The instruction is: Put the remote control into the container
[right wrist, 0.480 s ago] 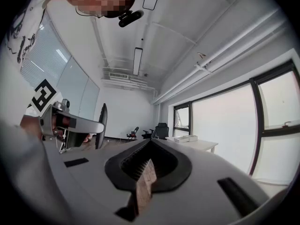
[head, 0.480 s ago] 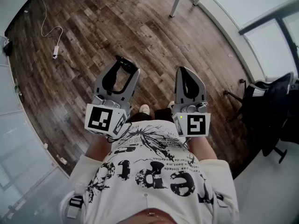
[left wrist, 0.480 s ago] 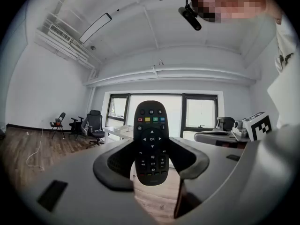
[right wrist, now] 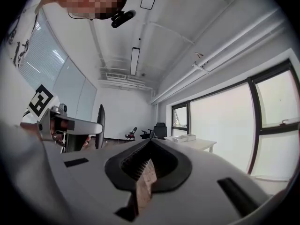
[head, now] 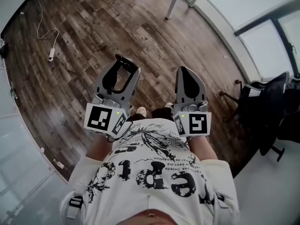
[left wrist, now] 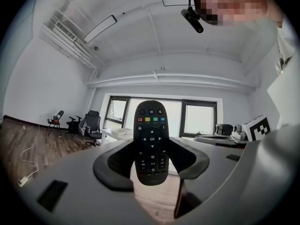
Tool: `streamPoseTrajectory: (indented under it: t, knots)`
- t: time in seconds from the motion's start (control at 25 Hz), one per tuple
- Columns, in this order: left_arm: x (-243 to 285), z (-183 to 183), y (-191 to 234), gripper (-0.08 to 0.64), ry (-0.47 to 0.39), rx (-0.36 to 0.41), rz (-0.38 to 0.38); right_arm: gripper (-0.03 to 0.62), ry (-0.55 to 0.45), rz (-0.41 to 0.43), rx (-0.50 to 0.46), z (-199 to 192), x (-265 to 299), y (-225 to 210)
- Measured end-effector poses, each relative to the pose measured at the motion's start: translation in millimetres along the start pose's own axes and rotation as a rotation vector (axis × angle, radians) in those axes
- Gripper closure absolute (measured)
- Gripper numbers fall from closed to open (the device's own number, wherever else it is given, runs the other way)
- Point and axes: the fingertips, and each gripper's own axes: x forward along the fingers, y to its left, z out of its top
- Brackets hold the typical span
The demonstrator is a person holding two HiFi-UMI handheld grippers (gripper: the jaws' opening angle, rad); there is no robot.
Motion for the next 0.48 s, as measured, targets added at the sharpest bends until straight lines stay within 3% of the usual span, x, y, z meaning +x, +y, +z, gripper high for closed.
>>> streamPoseTrajectory:
  t: [0.24,0.48]
  knots:
    - [7.2,-0.7,10.3,0.325,-0.008,-0.031,0.014,0.591,0.042,0.029,-0.032,-6.8,10.8,1.6]
    - [40.4,-13.7,25.4,0.325,0.016,-0.069,0.074,0.591,0.085,0.075,0.017,-30.2,45.0,-25.3]
